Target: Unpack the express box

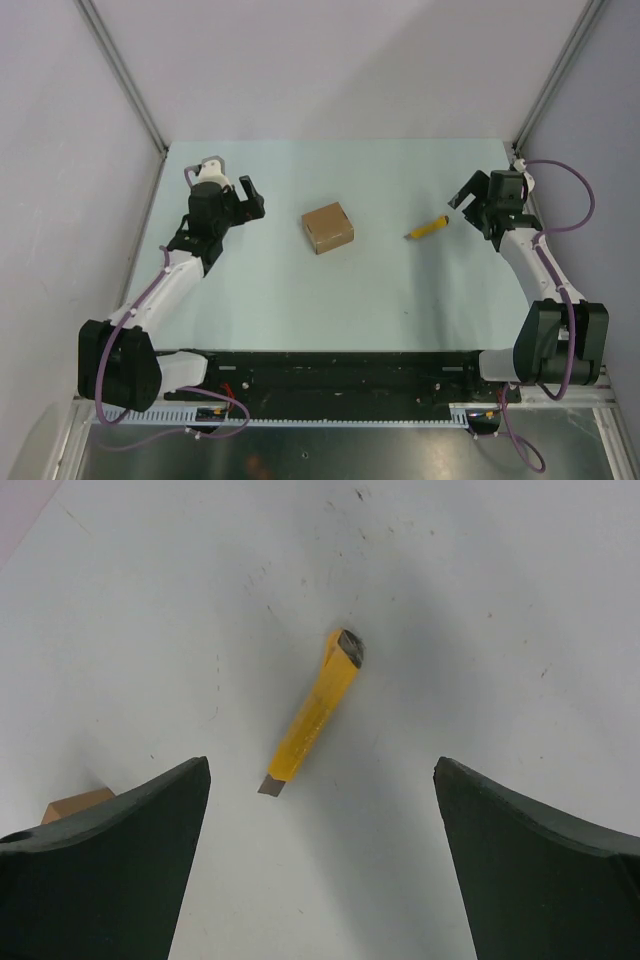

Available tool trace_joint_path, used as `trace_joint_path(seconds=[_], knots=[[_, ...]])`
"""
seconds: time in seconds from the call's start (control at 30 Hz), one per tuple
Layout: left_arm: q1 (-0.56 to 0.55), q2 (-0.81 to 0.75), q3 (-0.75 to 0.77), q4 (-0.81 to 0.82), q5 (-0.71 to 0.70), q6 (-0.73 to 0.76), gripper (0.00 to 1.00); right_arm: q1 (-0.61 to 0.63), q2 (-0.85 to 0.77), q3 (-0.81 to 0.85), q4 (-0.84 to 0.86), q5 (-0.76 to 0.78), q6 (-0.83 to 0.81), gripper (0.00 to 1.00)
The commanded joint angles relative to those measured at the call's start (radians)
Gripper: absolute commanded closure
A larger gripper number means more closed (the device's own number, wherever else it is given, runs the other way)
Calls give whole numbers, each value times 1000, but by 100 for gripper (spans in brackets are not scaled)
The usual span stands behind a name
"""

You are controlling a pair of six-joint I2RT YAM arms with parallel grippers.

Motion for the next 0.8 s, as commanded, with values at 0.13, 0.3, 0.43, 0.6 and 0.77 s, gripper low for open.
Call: trace_joint_path(seconds=[0.13, 0.3, 0.43, 0.6, 0.77], knots=[[-4, -47, 33, 13, -1, 33, 0, 36, -29, 40, 2, 1, -36, 0], [7, -55, 21, 15, 41, 53, 0, 134, -33, 40, 3, 15, -75, 1], [7, -38, 18, 13, 90, 59, 0, 231, -19, 42, 25, 44, -98, 7], [7, -3, 9, 10, 166, -25, 0, 299, 32, 42, 72, 0, -55, 15], [6, 140, 35, 12, 361, -165, 0, 355, 92, 40, 196, -14, -71, 12]])
